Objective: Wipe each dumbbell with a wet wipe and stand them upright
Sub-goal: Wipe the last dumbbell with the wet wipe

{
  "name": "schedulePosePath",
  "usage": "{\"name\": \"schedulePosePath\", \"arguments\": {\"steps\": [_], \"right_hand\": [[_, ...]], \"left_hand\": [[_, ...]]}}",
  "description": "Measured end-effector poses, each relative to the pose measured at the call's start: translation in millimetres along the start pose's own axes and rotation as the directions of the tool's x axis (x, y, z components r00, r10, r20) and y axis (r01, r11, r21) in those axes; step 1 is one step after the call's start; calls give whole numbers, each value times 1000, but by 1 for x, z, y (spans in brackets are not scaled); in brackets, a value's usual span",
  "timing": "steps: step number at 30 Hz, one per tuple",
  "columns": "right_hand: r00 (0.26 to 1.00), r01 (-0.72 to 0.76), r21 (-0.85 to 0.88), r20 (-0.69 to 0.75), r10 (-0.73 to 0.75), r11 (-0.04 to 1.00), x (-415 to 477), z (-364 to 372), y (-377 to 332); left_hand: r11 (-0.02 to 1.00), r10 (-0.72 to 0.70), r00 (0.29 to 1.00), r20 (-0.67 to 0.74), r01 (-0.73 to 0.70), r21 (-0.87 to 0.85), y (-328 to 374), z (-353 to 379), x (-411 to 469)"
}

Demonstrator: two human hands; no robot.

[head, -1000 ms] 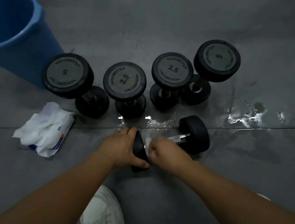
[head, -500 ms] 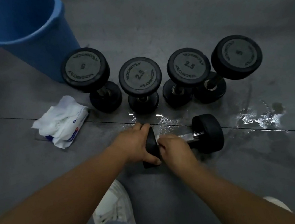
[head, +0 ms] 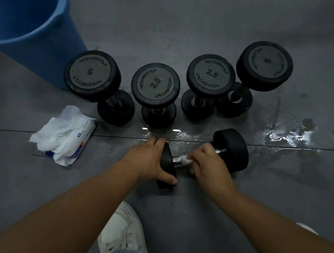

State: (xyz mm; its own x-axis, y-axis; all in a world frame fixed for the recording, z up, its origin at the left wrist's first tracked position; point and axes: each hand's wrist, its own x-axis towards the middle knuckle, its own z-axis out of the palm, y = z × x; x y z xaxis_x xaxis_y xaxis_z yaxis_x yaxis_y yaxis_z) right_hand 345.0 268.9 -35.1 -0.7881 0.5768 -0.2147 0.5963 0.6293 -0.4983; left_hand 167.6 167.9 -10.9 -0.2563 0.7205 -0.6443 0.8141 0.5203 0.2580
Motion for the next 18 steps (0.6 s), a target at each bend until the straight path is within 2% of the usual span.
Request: {"name": "schedulePosePath", "arguments": {"steps": [2, 4, 5, 6, 7, 10, 11, 13, 15, 18], "right_hand": [[999, -38, -4, 7, 38, 999, 8, -3, -8], [979, 148, -142, 165, -124, 979, 2, -3, -17], [954, 217, -177, 248, -170, 960, -3, -4, -18], [936, 220, -190, 317, -152, 957, -6, -10, -17], [940, 219, -210, 306, -148, 953, -5, -13, -13], [993, 97, -265, 93, -75, 959, 6, -23, 1], [993, 87, -314, 100, -58, 945, 9, -26, 1], [974, 93, -331, 225, -17, 939, 9, -31, -4], [956, 102, -350, 292, 5, 931, 11, -40, -10], [973, 49, -464, 223, 63, 885, 29, -50, -6]], "left_hand": [[1000, -3, 1000, -2, 3, 8, 2, -1, -1], [1000, -4, 1000, -4, 4, 16, 5, 2, -5], [1000, 0, 1000, -12, 0, 17, 6, 2, -6], [1000, 0, 1000, -16, 0, 14, 6, 2, -6], [1000, 0, 1000, -11, 0, 11, 6, 1, -5], [1000, 5, 1000, 0, -5, 8, 3, -3, -3], [1000, 8, 1000, 3, -8, 1, 3, -3, -2], [1000, 18, 1000, -1, -18, -6, 3, 0, -3], [1000, 22, 1000, -3, -22, -10, 2, 2, -3], [1000, 17, 1000, 3, -17, -18, 1, -2, 0]]}}
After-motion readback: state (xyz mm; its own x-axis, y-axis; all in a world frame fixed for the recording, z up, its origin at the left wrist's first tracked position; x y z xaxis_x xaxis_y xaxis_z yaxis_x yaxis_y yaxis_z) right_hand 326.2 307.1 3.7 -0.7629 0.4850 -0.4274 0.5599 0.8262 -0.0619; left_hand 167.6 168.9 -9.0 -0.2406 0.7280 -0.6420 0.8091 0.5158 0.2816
